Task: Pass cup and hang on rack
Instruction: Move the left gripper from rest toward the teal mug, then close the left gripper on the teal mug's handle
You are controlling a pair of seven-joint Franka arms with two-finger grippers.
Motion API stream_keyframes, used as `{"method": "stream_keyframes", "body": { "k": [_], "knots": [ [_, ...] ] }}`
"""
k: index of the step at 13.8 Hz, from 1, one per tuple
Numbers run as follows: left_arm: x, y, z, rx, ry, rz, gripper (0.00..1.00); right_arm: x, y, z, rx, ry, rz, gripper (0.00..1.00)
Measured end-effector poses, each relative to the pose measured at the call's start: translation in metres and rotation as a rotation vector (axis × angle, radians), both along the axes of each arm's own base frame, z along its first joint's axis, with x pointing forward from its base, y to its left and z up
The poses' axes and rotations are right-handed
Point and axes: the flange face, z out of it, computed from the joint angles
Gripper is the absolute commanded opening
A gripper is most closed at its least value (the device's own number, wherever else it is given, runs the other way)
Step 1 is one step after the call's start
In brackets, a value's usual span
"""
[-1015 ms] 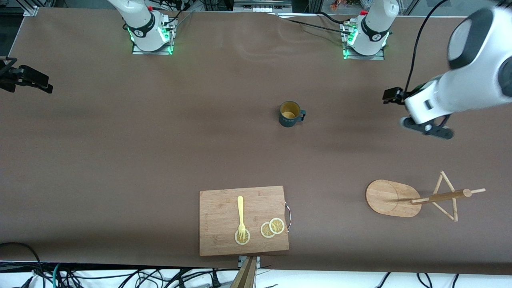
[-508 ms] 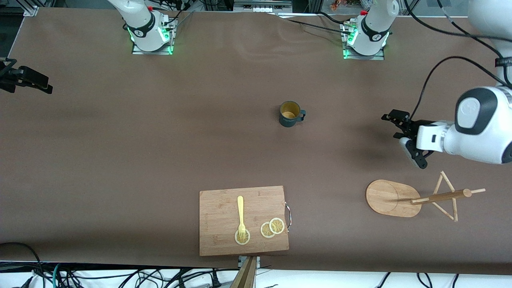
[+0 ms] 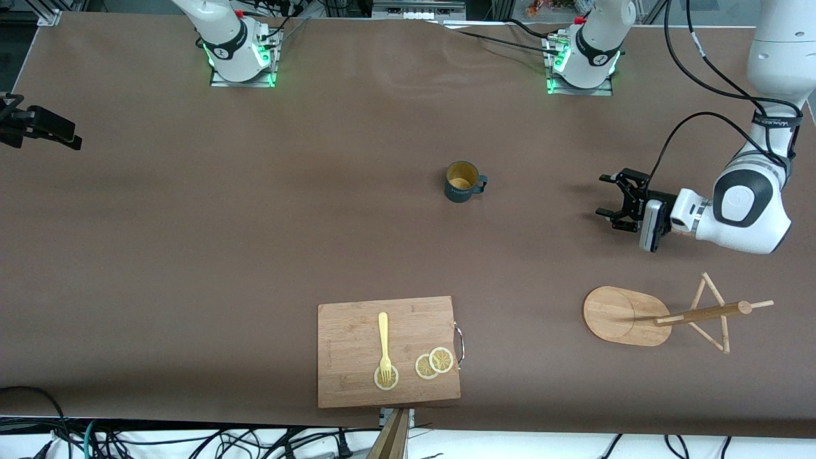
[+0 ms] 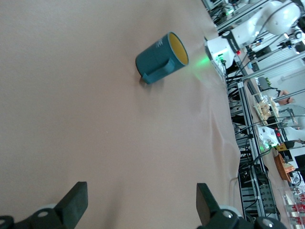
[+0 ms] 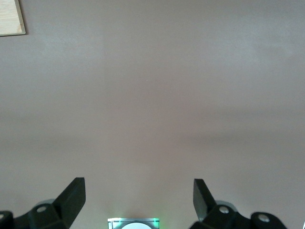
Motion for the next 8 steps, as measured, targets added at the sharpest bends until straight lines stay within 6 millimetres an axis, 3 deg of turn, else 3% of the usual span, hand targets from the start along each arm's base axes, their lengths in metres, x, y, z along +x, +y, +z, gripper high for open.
{"method": "stream_keyframes", "body": {
  "k": [2,4,6,8],
  "knots": [
    [-0.01,0.001,-0.008,-0.093,-0.067,-0.011,1.0,0.0,0.0,0.0,0.0,0.0,0.0,1.0],
    [-0.017,-0.014,-0.016,-0.217,-0.158,0.003,1.0,0.0,0.0,0.0,0.0,0.0,0.001,1.0],
    [-0.031,-0.037,-0.034,-0.311,-0.264,0.038,1.0,0.0,0.0,0.0,0.0,-0.001,0.003,1.0],
    [-0.05,-0.077,-0.051,-0.4,-0.336,0.079,1.0,0.0,0.0,0.0,0.0,-0.001,0.004,1.0]
  ]
}}
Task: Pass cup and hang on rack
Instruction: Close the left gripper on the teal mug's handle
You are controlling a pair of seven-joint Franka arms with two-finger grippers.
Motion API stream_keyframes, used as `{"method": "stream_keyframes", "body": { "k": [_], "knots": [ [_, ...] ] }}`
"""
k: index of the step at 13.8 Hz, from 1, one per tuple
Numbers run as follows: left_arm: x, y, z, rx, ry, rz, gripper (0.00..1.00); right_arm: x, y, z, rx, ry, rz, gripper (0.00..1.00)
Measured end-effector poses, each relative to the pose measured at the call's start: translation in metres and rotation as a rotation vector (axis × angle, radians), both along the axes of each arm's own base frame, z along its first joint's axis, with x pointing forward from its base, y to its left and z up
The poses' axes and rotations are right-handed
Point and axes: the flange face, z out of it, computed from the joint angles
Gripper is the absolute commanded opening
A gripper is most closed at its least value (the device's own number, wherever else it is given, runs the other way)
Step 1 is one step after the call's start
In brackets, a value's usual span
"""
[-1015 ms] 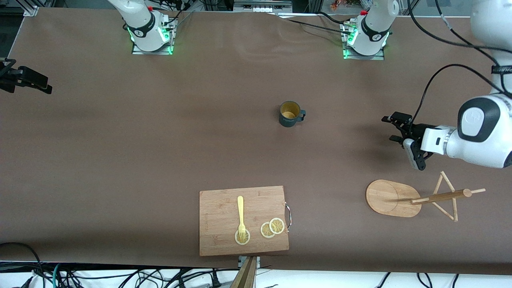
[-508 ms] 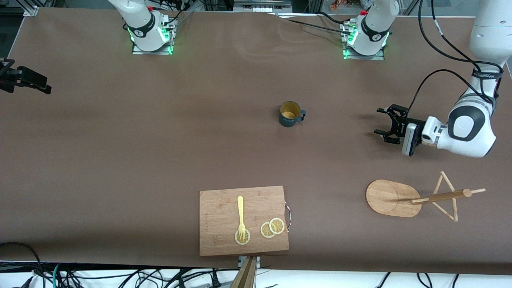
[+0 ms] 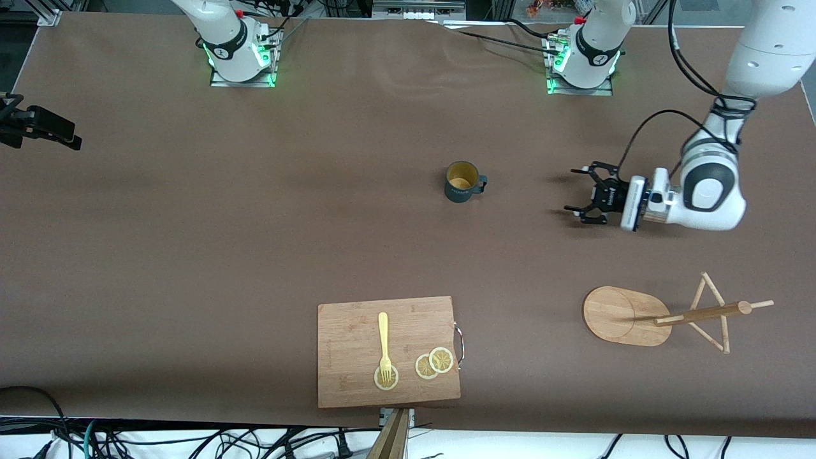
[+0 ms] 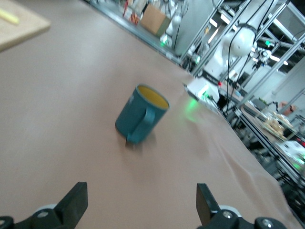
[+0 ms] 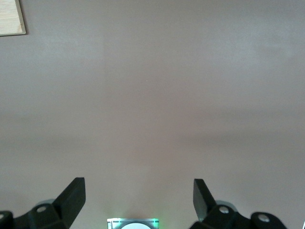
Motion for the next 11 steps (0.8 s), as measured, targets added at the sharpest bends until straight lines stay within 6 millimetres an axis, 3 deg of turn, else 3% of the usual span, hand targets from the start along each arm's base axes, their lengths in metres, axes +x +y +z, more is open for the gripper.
{"method": "stream_keyframes", "body": {
  "k": [5,11],
  "knots": [
    [-0.006,-0.089,0.006,-0.03,-0.1,-0.033,1.0,0.0,0.0,0.0,0.0,0.0,0.0,1.0],
    [-0.022,-0.128,-0.005,-0.066,-0.265,-0.055,1.0,0.0,-0.002,0.0,0.001,0.0,0.006,1.0]
  ]
}}
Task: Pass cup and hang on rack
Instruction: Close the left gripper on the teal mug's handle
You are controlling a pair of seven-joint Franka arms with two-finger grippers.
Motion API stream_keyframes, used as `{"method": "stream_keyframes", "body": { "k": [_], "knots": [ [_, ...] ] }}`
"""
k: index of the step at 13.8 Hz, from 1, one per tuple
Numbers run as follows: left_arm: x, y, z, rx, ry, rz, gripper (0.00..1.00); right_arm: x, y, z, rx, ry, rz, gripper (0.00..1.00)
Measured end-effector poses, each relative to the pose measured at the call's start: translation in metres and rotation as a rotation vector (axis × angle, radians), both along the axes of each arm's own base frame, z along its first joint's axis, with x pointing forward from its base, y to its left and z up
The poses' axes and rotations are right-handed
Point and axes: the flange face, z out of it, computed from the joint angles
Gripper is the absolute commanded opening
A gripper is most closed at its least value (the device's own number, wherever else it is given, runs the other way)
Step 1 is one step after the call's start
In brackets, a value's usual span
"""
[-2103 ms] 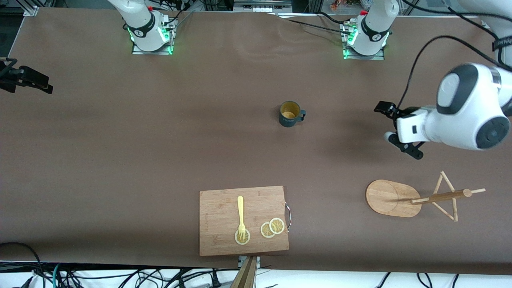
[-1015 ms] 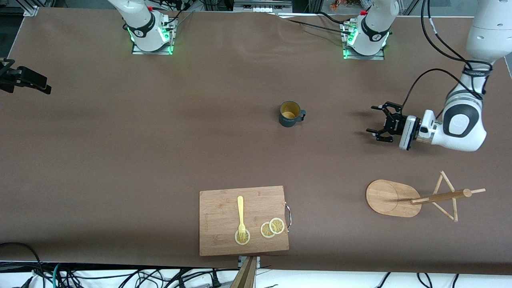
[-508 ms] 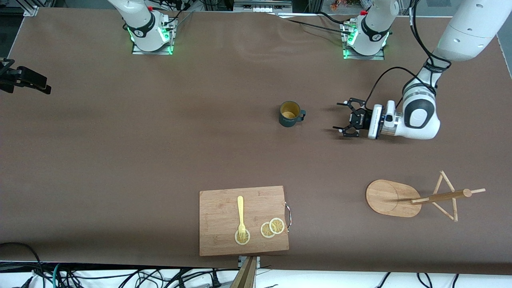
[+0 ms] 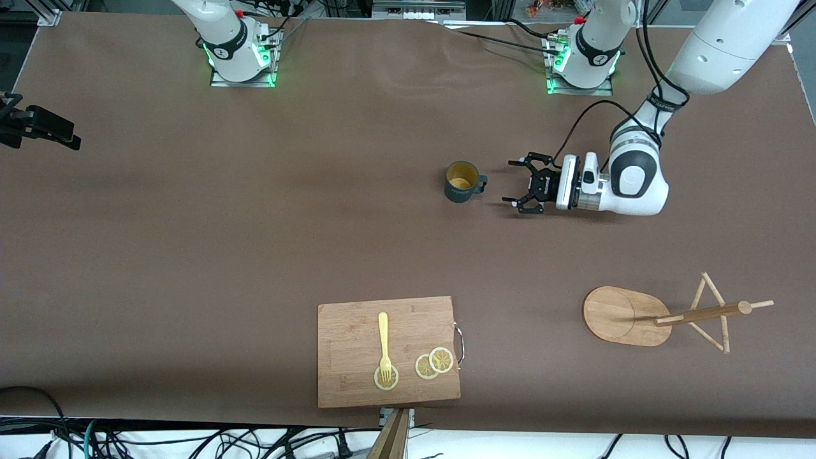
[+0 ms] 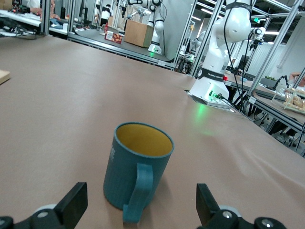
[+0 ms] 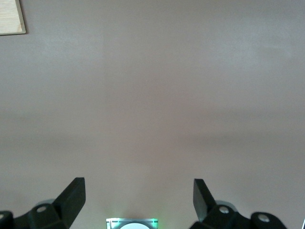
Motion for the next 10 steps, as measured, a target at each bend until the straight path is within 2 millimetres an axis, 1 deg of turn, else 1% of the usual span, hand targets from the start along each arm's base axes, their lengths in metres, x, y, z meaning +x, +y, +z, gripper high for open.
{"method": "stream_keyframes", "body": {
  "k": [3,4,5,6,7,8,10],
  "knots": [
    [-0.015,-0.02,-0.017,-0.003,-0.022,0.02,1.0,0.0,-0.002,0.0,0.001,0.0,0.003,1.0],
    [-0.02,-0.029,-0.024,-0.011,-0.025,0.028,0.91,0.0,-0.002,0.0,0.001,0.0,0.002,1.0],
    [-0.025,-0.036,-0.031,-0.015,-0.026,0.027,0.61,0.0,-0.003,0.0,0.001,0.0,0.002,1.0],
    [-0.029,-0.041,-0.036,-0.017,-0.026,0.022,0.34,0.0,-0.003,0.0,0.001,0.0,0.002,1.0],
    [-0.031,-0.043,-0.038,-0.02,-0.026,0.017,0.14,0.0,-0.003,0.0,0.001,0.0,0.001,1.0],
    [-0.032,-0.044,-0.04,-0.021,-0.028,0.013,0.01,0.0,-0.003,0.0,0.001,0.0,0.001,1.0],
    [-0.032,-0.044,-0.04,-0.022,-0.033,0.012,0.0,0.0,-0.003,0.0,0.001,0.0,0.002,1.0]
  ]
}}
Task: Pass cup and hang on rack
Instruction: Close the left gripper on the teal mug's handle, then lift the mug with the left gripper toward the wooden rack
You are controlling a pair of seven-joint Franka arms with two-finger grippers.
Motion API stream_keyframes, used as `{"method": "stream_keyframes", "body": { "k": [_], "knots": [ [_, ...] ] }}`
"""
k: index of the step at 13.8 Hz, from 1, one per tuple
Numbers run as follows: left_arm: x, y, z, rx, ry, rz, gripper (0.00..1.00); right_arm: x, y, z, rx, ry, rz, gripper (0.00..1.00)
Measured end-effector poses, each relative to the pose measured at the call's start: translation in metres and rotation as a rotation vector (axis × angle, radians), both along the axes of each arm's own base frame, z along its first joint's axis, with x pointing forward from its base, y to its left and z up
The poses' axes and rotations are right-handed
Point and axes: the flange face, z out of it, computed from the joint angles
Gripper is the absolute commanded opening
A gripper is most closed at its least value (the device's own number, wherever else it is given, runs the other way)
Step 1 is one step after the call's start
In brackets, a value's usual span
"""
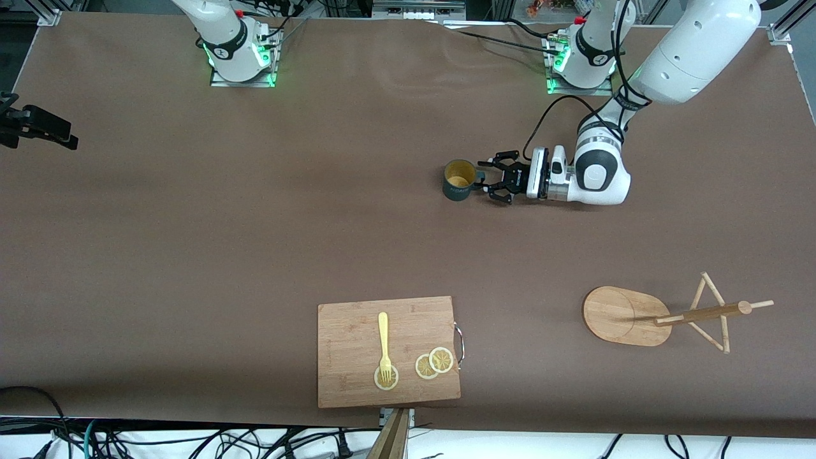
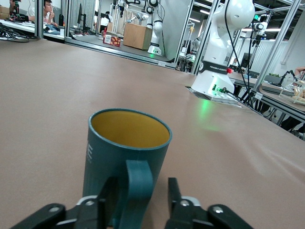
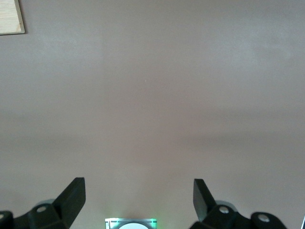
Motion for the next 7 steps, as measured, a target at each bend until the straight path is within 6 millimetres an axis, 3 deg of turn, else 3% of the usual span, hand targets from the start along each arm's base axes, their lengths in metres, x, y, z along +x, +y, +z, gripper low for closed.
{"method": "stream_keyframes", "body": {
  "k": [4,7],
  "knots": [
    [0.007,0.008,0.002,0.0,0.002,0.024,0.0,0.0,0.0,0.0,0.0,0.0,0.0,1.0],
    [0.025,0.028,0.015,-0.023,0.088,0.093,0.0,0.0,0.0,0.0,0.0,0.0,0.001,1.0]
  ]
}}
